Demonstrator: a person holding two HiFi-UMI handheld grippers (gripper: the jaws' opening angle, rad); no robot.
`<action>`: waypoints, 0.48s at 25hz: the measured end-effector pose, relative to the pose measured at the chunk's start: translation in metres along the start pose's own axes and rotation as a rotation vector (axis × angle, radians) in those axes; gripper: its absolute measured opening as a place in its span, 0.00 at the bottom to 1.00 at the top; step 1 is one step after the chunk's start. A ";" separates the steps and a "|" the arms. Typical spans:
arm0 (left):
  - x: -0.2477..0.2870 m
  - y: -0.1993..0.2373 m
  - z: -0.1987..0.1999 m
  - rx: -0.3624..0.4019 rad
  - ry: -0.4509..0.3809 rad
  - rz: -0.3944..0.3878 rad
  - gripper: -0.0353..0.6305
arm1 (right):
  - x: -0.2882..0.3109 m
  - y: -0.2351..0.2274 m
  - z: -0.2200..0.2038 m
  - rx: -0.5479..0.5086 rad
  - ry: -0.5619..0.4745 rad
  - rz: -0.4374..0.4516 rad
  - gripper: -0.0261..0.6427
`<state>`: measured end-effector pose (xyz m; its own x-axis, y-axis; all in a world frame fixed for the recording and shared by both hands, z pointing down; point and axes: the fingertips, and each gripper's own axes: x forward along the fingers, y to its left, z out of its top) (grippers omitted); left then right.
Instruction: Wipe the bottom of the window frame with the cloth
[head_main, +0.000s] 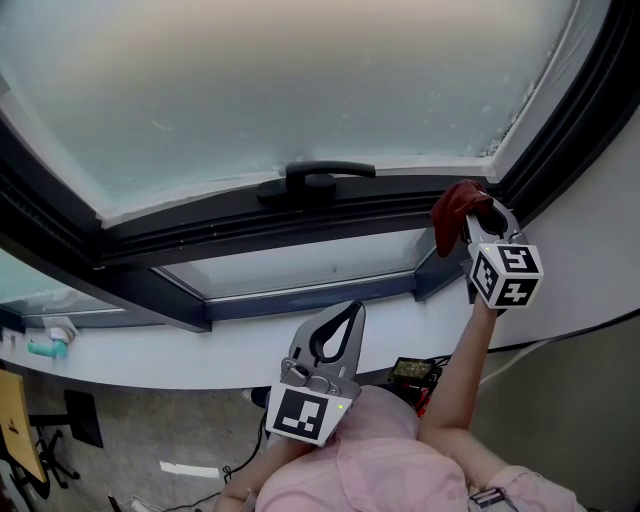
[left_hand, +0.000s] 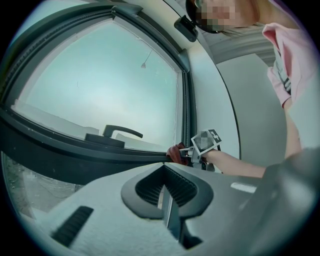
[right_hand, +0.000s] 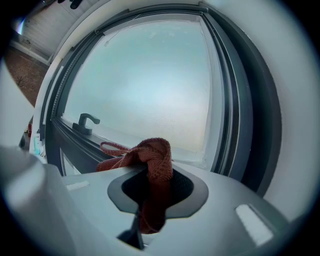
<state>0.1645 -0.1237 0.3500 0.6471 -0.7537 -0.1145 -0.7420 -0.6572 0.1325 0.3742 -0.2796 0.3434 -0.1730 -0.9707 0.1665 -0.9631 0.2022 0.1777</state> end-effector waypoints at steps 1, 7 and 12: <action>0.000 0.000 0.000 0.000 0.000 0.000 0.04 | 0.000 -0.001 0.000 0.000 0.000 -0.002 0.14; 0.001 0.000 0.001 -0.001 -0.005 -0.001 0.04 | -0.001 -0.011 -0.002 0.005 0.005 -0.025 0.14; 0.002 0.000 0.001 0.002 -0.004 -0.003 0.04 | -0.002 -0.021 -0.005 0.012 0.004 -0.050 0.14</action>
<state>0.1657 -0.1248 0.3486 0.6489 -0.7515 -0.1188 -0.7403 -0.6597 0.1296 0.3955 -0.2816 0.3442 -0.1234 -0.9791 0.1616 -0.9731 0.1514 0.1739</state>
